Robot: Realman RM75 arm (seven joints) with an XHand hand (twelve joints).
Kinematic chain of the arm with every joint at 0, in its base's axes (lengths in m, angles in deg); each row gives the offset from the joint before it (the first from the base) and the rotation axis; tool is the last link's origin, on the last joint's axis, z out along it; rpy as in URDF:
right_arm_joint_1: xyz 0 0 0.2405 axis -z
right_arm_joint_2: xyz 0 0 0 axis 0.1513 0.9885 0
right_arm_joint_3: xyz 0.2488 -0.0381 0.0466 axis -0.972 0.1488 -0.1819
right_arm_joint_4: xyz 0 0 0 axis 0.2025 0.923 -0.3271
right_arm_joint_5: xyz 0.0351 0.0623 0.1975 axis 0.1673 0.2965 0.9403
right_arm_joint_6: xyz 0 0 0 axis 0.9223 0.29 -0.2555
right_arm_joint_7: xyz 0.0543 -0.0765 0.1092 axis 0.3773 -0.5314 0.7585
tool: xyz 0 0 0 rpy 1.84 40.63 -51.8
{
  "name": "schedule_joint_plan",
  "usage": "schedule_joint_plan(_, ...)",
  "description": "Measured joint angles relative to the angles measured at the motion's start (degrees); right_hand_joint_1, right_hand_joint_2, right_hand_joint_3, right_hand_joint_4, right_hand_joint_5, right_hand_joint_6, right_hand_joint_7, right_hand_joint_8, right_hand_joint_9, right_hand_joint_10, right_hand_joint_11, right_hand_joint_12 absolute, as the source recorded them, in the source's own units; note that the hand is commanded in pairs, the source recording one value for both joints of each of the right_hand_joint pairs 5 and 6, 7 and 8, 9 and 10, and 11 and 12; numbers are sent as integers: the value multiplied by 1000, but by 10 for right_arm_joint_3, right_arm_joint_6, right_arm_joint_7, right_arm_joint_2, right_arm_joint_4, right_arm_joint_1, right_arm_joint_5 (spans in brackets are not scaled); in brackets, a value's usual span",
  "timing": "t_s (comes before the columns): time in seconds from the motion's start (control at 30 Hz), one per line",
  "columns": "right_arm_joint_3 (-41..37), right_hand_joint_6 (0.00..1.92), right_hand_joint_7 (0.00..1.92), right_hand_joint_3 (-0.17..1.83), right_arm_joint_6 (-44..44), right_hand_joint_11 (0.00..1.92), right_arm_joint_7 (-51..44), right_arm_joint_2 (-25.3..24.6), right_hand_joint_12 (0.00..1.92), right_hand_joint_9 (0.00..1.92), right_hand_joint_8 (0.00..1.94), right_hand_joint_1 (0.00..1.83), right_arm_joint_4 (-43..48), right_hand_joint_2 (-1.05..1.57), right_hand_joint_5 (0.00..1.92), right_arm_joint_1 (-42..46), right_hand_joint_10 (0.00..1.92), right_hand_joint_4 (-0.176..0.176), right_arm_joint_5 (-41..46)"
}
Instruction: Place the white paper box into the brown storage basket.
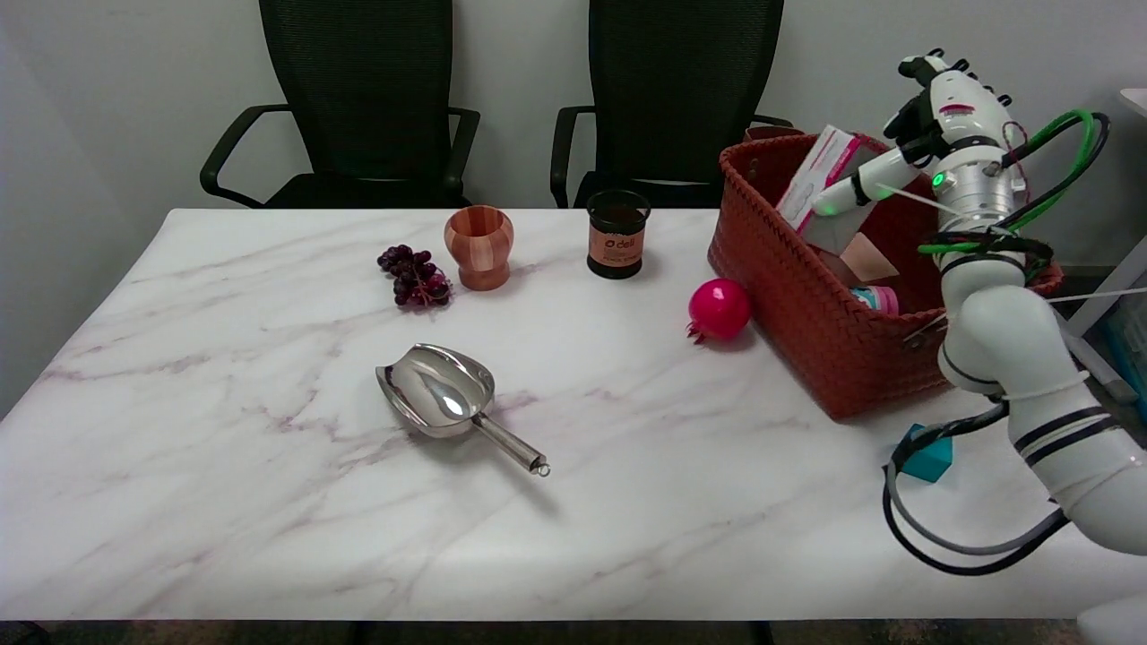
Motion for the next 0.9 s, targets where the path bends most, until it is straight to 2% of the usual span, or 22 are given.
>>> schedule_joint_plan(0.1, -2, 253, 892, 226, -6, 579, -27, 12, 579, 918, 892, 1251, -17, -169, 253, -11, 918, 0, 23)
schedule_joint_plan(0.2, -2, 157, 690, 247, -11, 634, -49, 22, 634, 755, 690, 1263, -31, -197, 157, -21, 755, 0, 43)
schedule_joint_plan(0.3, -2, 68, 366, 324, -15, 412, -73, 34, 412, 428, 366, 1250, -40, -320, 68, -29, 428, 0, 64)
schedule_joint_plan(0.43, -3, 47, 157, 275, -17, 147, -95, 46, 147, 251, 157, 1126, -42, -384, 47, -35, 251, 0, 86)
schedule_joint_plan(0.53, -4, 0, 109, 273, -15, 94, -108, 54, 94, 200, 109, 1077, -34, -384, 0, -35, 200, 0, 101)
schedule_joint_plan(0.67, -6, 0, 70, 173, -4, 15, -120, 61, 15, 160, 70, 940, -14, -265, 0, -28, 160, 0, 114)
schedule_joint_plan(0.77, -7, 0, 31, -175, 10, 0, -127, 65, 0, 136, 31, 776, 11, -9, 0, -18, 136, 0, 122)
schedule_joint_plan(0.9, -7, 0, 0, -175, 35, 0, -130, 67, 0, 103, 0, 609, 52, 253, 0, 2, 103, 0, 127)
